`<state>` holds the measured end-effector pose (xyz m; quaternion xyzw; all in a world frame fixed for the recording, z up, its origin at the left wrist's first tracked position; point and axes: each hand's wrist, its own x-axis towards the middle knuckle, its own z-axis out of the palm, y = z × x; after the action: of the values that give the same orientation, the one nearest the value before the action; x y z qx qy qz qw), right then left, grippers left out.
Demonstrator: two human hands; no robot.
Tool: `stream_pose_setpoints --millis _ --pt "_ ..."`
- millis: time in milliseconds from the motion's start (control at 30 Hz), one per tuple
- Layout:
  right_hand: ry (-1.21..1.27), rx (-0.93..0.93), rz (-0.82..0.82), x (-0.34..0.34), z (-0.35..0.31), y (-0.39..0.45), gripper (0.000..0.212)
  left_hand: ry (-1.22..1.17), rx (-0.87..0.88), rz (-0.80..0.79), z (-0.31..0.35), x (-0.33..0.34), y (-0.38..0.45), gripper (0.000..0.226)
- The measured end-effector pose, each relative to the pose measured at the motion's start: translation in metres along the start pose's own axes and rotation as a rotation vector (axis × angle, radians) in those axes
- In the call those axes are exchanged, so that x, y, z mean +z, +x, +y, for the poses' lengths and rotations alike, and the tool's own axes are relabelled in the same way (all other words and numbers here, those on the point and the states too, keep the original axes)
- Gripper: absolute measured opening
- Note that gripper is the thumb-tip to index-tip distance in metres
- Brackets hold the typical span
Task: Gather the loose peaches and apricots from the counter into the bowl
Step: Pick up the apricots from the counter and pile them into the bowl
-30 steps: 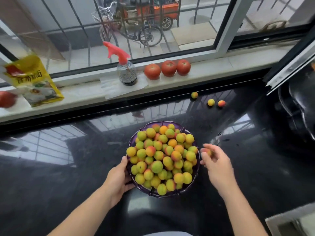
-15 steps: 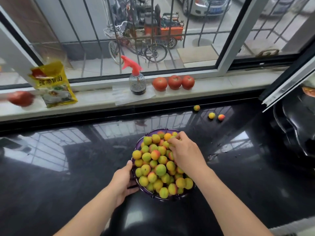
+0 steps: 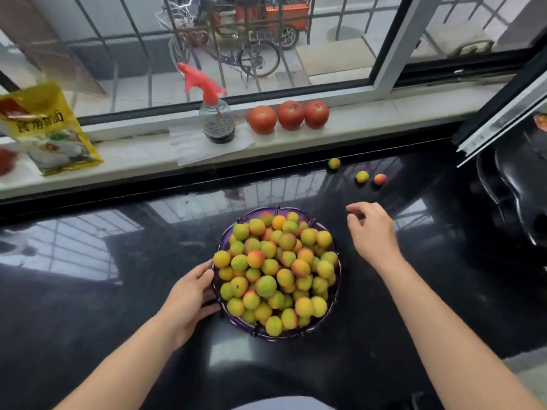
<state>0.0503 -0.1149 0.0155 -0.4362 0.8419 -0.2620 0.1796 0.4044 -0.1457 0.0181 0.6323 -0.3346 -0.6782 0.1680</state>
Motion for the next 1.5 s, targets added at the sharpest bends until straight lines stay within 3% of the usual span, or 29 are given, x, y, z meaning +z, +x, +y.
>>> stream_pose_setpoints --millis 200,333,533,700,867,1000,1133,1333,1500 --pt "-0.143 0.367 -0.005 0.001 0.062 0.073 0.051 0.0 0.008 -0.013 -0.003 0.0 0.008 0.037" --pt "-0.222 0.351 -0.002 0.011 0.054 0.127 0.073 -0.027 -0.007 -0.001 -0.007 0.003 0.01 0.036" --pt "-0.302 0.345 0.023 0.029 0.055 0.137 0.046 -0.001 -0.011 -0.013 -0.007 -0.001 0.015 0.039" --pt "0.069 0.419 0.146 0.02 0.054 0.086 0.035 0.043 0.02 -0.049 -0.005 -0.003 0.013 0.039" --pt "0.551 0.439 0.181 0.004 0.033 -0.041 0.023 0.119 0.067 -0.069 -0.003 -0.004 0.011 0.037" --pt "0.554 0.329 0.042 -0.007 -0.008 -0.127 0.029 0.12 0.074 -0.068 -0.004 -0.005 0.009 0.035" --pt "0.538 0.089 -0.095 -0.003 -0.04 -0.15 0.038 0.113 0.077 -0.059 -0.006 -0.004 0.005 0.034" --pt "0.08 -0.447 -0.113 0.03 -0.088 -0.122 0.035 0.103 0.069 -0.041 -0.007 0.001 0.002 0.032" --pt "-0.179 -0.588 -0.095 0.053 -0.092 -0.108 0.041 0.112 0.088 -0.013 -0.003 0.005 0.0 0.033"
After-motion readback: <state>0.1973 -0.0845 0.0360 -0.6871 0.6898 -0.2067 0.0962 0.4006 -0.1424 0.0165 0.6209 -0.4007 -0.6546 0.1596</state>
